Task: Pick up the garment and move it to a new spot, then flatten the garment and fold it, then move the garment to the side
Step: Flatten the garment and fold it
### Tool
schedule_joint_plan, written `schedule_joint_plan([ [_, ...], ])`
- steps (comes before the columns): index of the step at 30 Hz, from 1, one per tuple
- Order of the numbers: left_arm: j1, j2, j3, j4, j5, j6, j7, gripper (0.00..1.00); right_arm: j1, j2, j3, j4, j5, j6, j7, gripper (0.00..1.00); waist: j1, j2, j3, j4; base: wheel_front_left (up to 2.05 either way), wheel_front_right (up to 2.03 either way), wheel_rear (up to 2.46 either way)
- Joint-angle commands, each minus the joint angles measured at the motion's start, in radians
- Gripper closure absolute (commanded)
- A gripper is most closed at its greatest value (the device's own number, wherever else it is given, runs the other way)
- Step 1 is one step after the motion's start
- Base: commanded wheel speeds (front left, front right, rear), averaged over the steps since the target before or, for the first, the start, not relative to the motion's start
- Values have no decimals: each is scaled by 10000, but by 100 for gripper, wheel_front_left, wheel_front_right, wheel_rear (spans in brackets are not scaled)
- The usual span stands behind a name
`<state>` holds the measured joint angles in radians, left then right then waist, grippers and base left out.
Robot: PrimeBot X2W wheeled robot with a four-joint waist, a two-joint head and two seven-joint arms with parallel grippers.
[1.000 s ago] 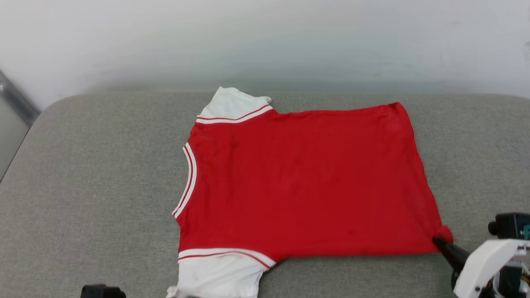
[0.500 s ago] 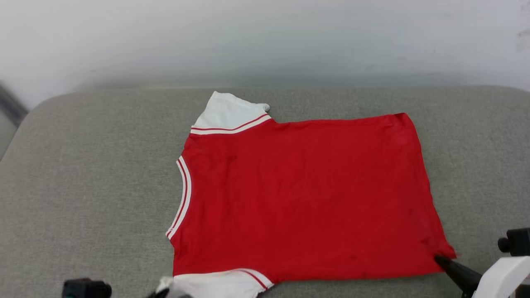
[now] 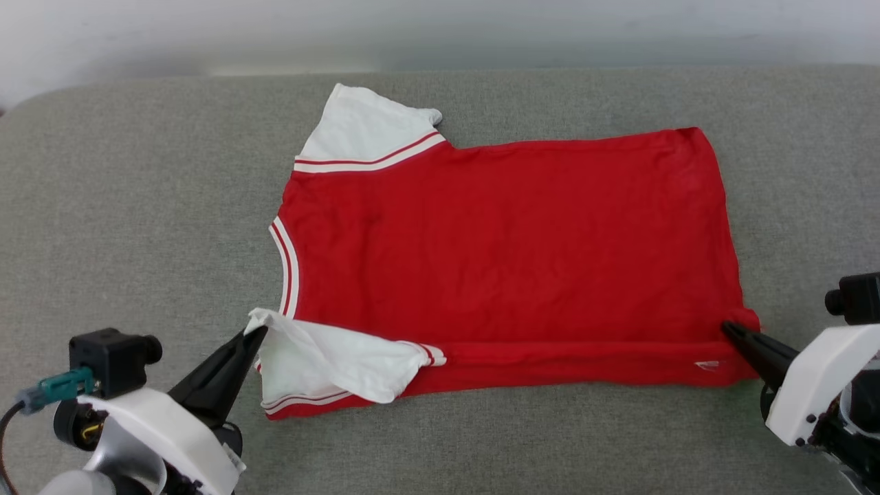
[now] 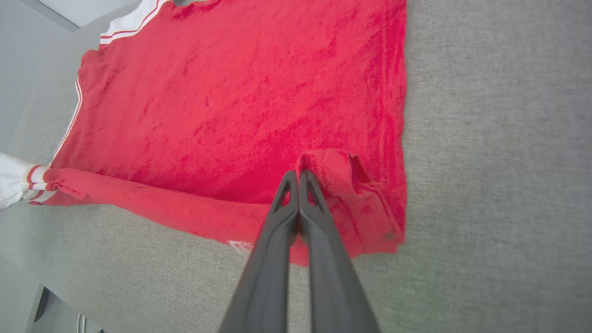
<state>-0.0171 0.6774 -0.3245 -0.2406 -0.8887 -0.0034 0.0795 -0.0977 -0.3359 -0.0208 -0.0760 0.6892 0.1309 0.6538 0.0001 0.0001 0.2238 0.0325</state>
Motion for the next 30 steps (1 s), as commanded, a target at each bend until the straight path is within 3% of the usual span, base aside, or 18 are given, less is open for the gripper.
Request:
schedule_joint_plan([
  [1, -423, -130, -84, 274, 113, -75, 24, 100, -356, 59, 66, 158, -275, -4, 55, 100, -1, -1, 357, -2, 0, 0, 0],
  [14, -2427, -985, -729, 2480, 688, -388, -57, 100, -1948, 214, 484, 1598, -1695, -4, -99, 100, -1, -1, 1061, 53, 0, 0, 0],
  [20, -3049, -1388, -999, 3555, 1044, -303, -241, 100, -2314, 249, 813, 2192, -2087, -4, -437, 100, -1, -1, 1097, 87, 0, 0, 0],
  [21, -3102, -1463, -1040, 3713, 1094, -291, -314, 92, -2347, 267, 845, 2272, -2123, -4, -545, 100, -1, -1, 1056, 86, 0, 0, 0],
  [22, -3142, -1530, -1049, 3876, 1103, -291, -392, 53, -2352, 271, 891, 2356, -2170, -4, -630, 100, -1, -1, 1001, 86, 0, 0, 0],
  [23, -3176, -1584, -1040, 4027, 1133, -265, -488, 7, -2356, 264, 944, 2446, -2212, -4, -711, 92, -1, -1, 942, 85, 0, 0, 0],
  [24, -3209, -1648, -1061, 4171, 1175, -263, -571, 0, -2369, 246, 987, 2507, -2288, -4, -872, 51, -1, -1, 864, 84, 0, 0, 0],
  [25, -3230, -1711, -1071, 4281, 1217, -234, -654, 0, -2390, 271, 953, 2585, -2370, -4, -1016, 0, -1, -1, 786, 81, 0, 0, 0],
  [30, -2986, -1889, -1044, 4832, 1446, 114, -1161, 0, -2306, 201, 1357, 2602, -2769, -4, -1856, 0, -1, -1, 168, 36, 0, 0, 0],
])
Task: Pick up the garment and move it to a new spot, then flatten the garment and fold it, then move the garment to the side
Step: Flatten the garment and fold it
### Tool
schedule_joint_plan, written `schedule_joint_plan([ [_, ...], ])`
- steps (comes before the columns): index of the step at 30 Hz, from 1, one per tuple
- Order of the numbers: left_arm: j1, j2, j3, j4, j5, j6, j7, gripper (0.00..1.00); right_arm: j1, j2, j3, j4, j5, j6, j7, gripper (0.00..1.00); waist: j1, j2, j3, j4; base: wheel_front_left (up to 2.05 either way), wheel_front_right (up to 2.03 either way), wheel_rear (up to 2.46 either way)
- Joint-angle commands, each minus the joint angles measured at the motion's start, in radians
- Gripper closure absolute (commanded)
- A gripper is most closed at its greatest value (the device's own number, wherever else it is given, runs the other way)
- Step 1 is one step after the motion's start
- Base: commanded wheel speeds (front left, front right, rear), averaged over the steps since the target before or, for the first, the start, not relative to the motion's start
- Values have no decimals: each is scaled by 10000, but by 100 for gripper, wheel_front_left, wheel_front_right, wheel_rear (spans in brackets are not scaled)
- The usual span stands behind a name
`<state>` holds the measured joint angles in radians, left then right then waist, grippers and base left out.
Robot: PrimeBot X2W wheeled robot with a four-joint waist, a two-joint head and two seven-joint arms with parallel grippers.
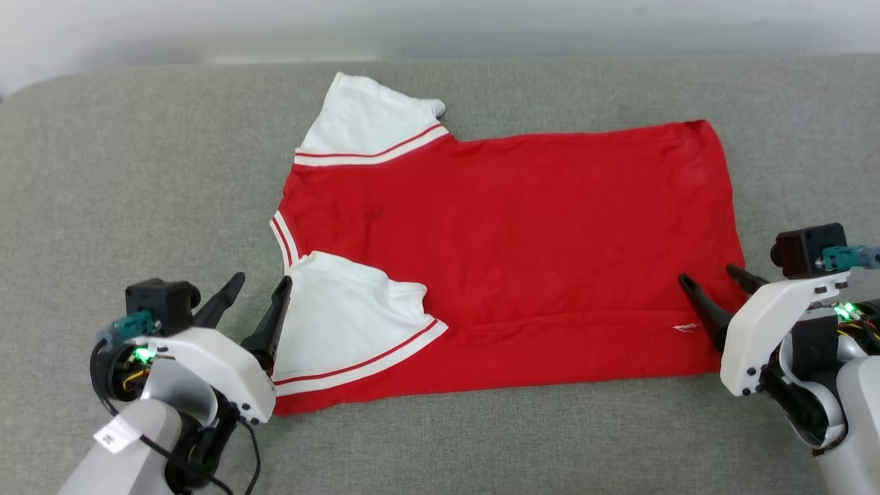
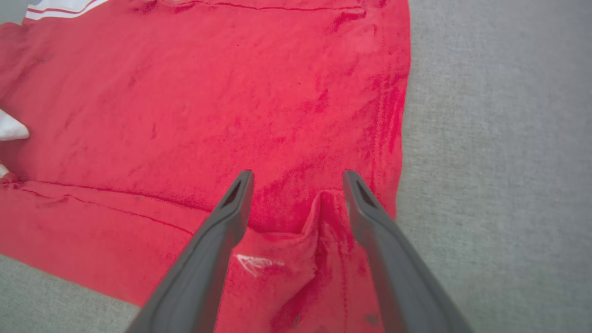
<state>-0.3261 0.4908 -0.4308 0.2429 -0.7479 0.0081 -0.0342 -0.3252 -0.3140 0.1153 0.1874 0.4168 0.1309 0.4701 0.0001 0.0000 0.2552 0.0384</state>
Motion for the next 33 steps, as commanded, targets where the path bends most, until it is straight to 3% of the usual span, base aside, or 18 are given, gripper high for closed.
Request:
schedule_joint_plan([
  [1, 195, -14, 19, 3, 115, 91, -110, 0, 33, -76, 77, -67, -139, -4, -145, 0, -1, 0, -251, -31, 0, 0, 0],
  [6, 850, -171, 277, -413, -84, 660, -429, 0, 478, -368, 408, -354, -895, -4, -650, 0, -1, 0, -742, -59, 0, 0, 0],
  [10, 1682, -131, 297, -1055, -168, 1210, -239, 0, 1020, -233, 181, -626, -1317, -4, -708, 0, -1, 0, -1042, -72, 0, 0, 0],
  [22, 2721, 472, -559, -2149, 332, 2412, 1611, 0, 2654, 956, -1153, -2104, -1774, -4, 652, 0, -1, 0, -877, -277, 0, 0, 0],
  [29, 2471, 579, -568, -1615, 582, 2799, 1835, 0, 2639, 1111, -1245, -2677, -1856, -4, 737, 0, -1, 0, -394, -513, 0, 0, 0],
  [33, 2315, 544, -771, -1150, 688, 2787, 2051, 0, 2574, 1142, -1229, -2866, -1882, -4, 691, 0, -1, 0, -129, -605, 0, 0, 0],
])
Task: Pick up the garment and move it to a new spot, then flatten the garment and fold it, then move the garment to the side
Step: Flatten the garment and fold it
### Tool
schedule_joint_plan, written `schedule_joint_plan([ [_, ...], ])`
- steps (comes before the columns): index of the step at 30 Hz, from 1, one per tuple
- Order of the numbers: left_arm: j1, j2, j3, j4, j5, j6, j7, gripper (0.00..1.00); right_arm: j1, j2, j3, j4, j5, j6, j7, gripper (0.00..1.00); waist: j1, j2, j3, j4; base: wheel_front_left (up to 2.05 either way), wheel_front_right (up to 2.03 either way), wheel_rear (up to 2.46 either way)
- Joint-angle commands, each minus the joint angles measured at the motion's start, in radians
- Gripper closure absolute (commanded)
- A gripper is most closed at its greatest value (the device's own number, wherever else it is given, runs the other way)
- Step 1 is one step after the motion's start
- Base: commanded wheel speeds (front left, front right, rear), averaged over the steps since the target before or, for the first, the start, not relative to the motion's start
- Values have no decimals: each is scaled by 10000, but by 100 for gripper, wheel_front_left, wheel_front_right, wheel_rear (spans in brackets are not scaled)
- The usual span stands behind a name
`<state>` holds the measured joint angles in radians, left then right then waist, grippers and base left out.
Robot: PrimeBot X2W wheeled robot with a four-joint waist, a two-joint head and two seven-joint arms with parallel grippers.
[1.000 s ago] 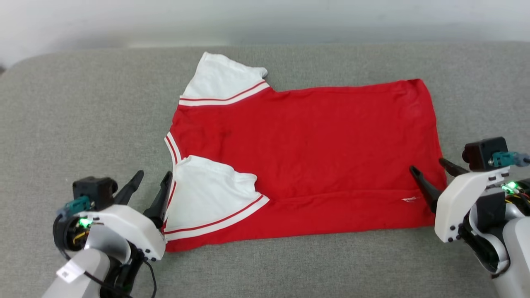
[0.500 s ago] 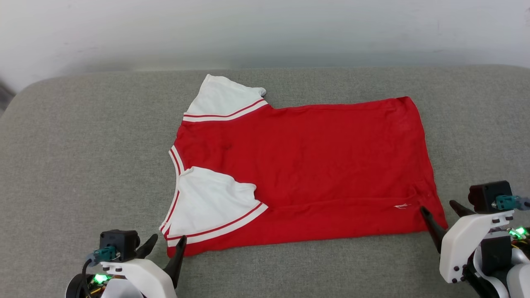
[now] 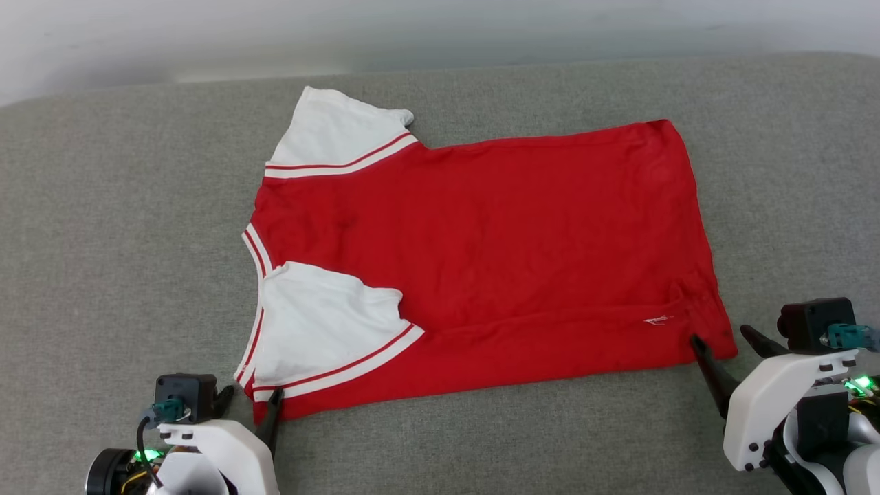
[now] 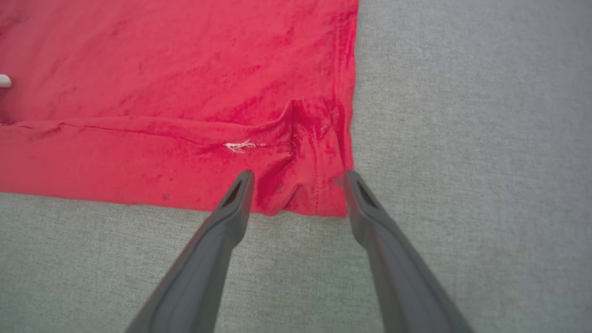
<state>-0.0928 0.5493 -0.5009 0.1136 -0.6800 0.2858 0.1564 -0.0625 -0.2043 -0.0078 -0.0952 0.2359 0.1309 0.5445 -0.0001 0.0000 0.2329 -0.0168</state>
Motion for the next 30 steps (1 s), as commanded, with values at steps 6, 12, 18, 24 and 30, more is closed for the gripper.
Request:
schedule_joint_plan([
  [6, 63, -313, -670, 827, -305, -450, 975, 100, -128, 29, -4, -157, -132, -4, -81, 0, 1, 0, 301, -79, 0, 0, 0],
  [12, 60, -378, -761, 969, -399, -663, 853, 100, -32, -91, -65, -132, -240, -4, -68, 0, 1, 0, -45, 70, 0, 0, 0],
  [18, -189, -351, -335, 188, -252, -657, -80, 100, -39, -358, -156, -111, -661, -4, 96, 0, 1, 0, -321, 256, 0, 0, 0],
  [24, -426, -140, -125, -933, -32, -542, -512, 100, -270, -354, -394, 381, -942, -4, 361, 0, 1, 0, -195, 477, 0, 0, 0],
  [30, -564, -11, -85, -1926, 151, -381, -518, 100, -664, -109, -714, 1342, -1262, -4, 602, 0, 1, 0, 113, 722, 0, 0, 0],
])
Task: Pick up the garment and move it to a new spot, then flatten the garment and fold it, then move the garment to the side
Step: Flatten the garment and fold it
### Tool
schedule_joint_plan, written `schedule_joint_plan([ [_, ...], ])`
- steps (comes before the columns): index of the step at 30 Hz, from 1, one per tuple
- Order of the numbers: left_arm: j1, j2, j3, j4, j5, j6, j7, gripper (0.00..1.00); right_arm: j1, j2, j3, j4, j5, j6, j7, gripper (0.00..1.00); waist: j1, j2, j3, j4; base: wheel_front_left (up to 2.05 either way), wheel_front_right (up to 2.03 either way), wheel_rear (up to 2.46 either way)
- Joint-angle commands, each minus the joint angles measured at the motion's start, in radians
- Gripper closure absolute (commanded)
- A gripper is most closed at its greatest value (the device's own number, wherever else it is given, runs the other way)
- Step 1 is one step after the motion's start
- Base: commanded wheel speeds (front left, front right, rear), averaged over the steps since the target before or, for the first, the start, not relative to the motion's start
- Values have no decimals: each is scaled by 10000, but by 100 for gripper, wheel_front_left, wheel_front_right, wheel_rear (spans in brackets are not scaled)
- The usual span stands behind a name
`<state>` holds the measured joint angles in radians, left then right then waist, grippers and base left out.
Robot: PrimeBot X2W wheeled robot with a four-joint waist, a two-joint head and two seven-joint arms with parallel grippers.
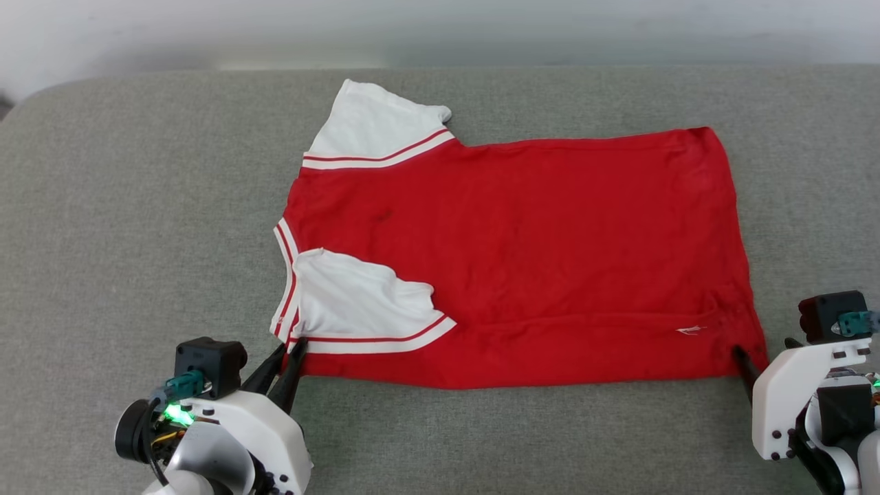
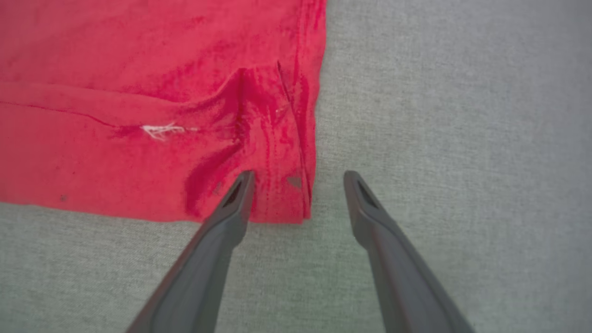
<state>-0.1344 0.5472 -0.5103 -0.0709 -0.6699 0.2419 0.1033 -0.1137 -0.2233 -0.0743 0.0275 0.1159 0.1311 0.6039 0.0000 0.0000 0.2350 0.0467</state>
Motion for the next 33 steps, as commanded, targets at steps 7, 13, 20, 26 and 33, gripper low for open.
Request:
schedule_joint_plan([
  [7, -153, 105, -54, -515, 150, 112, 96, 100, -272, 392, -184, 1149, -282, -6, 330, 0, 0, 0, 364, 318, 0, 0, 0],
  [13, -30, 195, -129, -444, 71, 66, 172, 100, -170, 676, -233, 1967, -206, -4, 664, 0, 0, 0, 473, 398, 0, 0, 0],
  [20, 214, 376, -222, -99, -65, -104, 344, 100, -183, 598, -423, 2031, -13, -6, 293, 100, 0, 0, 133, 248, 0, 0, 0],
  [26, 703, 692, -167, 0, -209, -69, 401, 100, 108, 565, -655, 1384, 241, -10, 27, 100, 0, 0, -465, 36, 0, 0, 0],
  [33, 1603, 1181, -248, -340, -439, 29, 715, 100, 1087, 676, -954, 281, 552, -12, 290, 100, 0, 0, -1034, -210, 0, 0, 0],
])
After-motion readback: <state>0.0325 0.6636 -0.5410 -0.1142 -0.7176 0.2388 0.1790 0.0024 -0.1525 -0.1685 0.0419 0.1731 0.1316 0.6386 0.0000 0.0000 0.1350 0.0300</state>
